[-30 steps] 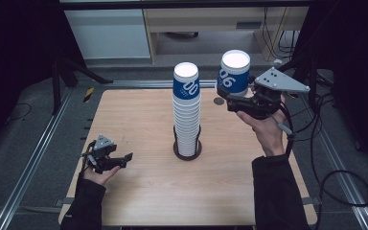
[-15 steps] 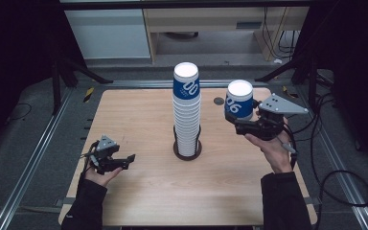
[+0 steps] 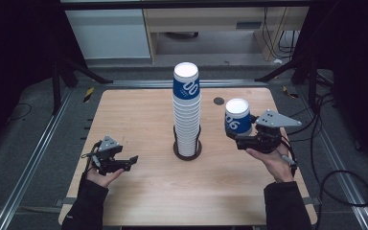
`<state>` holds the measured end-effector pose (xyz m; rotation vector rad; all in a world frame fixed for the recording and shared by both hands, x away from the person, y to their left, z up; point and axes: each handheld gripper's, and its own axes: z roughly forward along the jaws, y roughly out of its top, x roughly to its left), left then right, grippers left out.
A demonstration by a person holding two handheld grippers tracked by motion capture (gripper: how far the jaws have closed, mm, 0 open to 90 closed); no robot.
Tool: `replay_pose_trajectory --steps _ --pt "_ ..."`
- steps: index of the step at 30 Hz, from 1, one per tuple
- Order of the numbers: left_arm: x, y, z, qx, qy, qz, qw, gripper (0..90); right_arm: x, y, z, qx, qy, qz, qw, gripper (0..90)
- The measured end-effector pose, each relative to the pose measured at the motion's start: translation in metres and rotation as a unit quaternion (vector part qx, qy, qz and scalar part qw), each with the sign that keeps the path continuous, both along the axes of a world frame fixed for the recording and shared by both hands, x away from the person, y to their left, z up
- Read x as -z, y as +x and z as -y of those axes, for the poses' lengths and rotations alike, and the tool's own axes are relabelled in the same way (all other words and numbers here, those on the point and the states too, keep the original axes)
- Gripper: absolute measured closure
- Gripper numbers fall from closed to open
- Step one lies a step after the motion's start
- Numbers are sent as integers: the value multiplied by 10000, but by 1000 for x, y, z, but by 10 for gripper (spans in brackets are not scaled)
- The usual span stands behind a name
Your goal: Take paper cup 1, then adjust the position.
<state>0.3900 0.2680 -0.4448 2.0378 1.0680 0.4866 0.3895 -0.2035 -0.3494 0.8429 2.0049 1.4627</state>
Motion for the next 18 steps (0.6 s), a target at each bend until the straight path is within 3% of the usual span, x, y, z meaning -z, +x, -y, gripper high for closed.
replay_pose_trajectory --steps 10,14,18 --pt "-5 -4 8 206 -11 -18 9998 220 23 -5 -9 -406 -413 -274 9979 203" --pt "-8 -5 10 325 -100 -50 9994 220 29 -9 -13 -587 -426 -287 9970 205" --pt "-11 -8 14 503 -121 -69 9986 221 35 -12 -25 -971 -616 -340 9928 205"
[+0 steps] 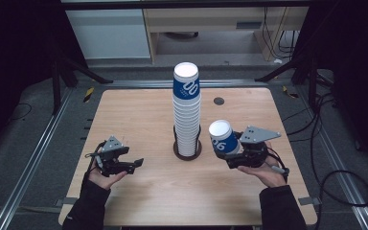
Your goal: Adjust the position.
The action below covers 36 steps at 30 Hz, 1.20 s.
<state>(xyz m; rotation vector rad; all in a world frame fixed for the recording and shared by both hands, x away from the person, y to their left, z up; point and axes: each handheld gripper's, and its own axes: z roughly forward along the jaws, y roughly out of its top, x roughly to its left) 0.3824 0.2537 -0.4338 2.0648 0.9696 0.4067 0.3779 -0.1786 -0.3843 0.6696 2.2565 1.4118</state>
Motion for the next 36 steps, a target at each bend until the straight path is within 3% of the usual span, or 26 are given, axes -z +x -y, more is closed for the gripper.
replay_pose_trajectory --steps 8,18,27,36 --pt "-6 -5 9 374 -97 -20 9993 219 9 -3 -16 -549 -323 -125 9979 203" --pt "-11 -12 25 860 -119 -58 9962 215 15 -6 -30 -1036 -432 -214 9935 202" --pt "-14 -15 32 1123 -218 -124 9934 215 23 -4 -45 -1295 -632 -338 9890 200" --pt "-17 -20 41 1463 -294 -117 9887 215 29 -1 -63 -1514 -822 -441 9841 199"
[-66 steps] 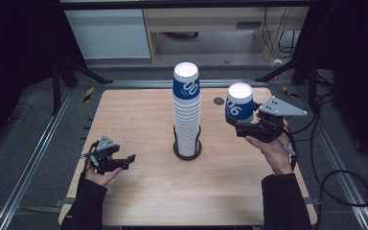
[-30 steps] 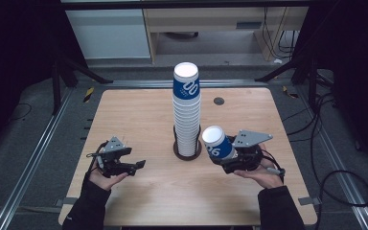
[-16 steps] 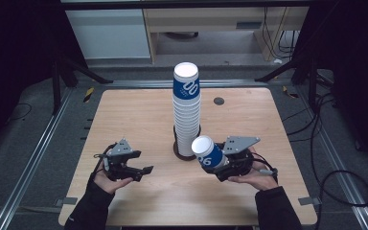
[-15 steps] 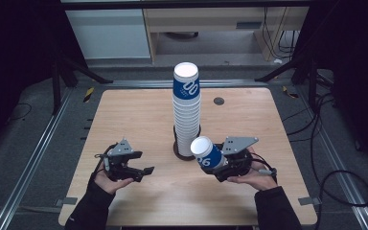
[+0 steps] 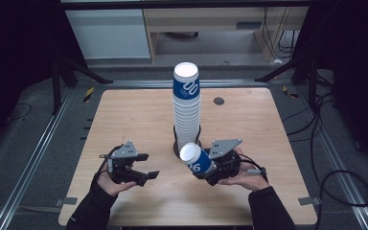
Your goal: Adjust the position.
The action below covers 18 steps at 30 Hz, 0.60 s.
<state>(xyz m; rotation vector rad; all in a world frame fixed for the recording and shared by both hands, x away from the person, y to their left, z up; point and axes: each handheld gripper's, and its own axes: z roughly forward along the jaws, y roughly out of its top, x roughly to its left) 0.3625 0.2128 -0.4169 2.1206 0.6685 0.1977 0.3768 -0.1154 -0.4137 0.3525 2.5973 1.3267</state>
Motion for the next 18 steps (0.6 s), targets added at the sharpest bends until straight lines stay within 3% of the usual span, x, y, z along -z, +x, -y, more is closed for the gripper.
replay_pose_trajectory --steps 18 --pt "-6 -4 16 406 -211 -37 9989 208 4 9 -27 -259 -89 -79 9996 198"
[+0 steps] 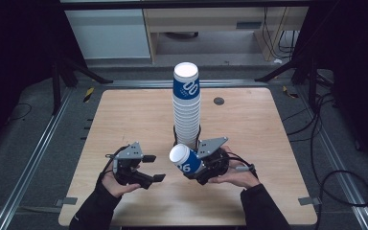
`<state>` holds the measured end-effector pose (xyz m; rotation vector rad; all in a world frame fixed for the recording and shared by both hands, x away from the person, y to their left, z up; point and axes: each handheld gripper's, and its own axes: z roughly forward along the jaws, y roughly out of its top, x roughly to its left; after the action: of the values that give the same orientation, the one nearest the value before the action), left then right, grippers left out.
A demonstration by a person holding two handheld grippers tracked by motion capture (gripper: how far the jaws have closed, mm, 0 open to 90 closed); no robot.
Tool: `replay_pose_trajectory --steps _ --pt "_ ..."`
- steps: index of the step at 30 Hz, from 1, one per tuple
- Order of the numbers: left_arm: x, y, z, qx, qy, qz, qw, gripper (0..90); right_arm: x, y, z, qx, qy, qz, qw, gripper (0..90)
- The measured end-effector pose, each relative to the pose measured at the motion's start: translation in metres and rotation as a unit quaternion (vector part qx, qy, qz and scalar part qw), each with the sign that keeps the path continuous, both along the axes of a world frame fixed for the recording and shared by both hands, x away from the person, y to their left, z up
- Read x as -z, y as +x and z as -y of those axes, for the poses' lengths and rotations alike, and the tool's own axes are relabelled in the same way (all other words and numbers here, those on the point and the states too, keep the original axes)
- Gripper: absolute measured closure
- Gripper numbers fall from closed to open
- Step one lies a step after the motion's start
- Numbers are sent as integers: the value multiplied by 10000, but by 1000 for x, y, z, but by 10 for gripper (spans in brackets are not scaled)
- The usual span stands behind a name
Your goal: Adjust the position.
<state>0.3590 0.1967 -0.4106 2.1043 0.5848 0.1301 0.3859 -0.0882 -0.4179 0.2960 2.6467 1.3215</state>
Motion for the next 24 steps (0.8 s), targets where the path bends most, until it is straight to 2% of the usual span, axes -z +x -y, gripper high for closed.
replay_pose_trajectory --steps 7,12,24 --pt "-7 3 10 139 -117 5 9998 207 0 1 -7 -91 -58 47 9999 197" --pt "-8 3 16 225 -136 -17 9997 199 4 -1 -13 -153 -187 96 9997 197" --pt "-9 5 29 336 -126 -75 9993 190 6 -5 -20 -285 -285 158 9991 197"
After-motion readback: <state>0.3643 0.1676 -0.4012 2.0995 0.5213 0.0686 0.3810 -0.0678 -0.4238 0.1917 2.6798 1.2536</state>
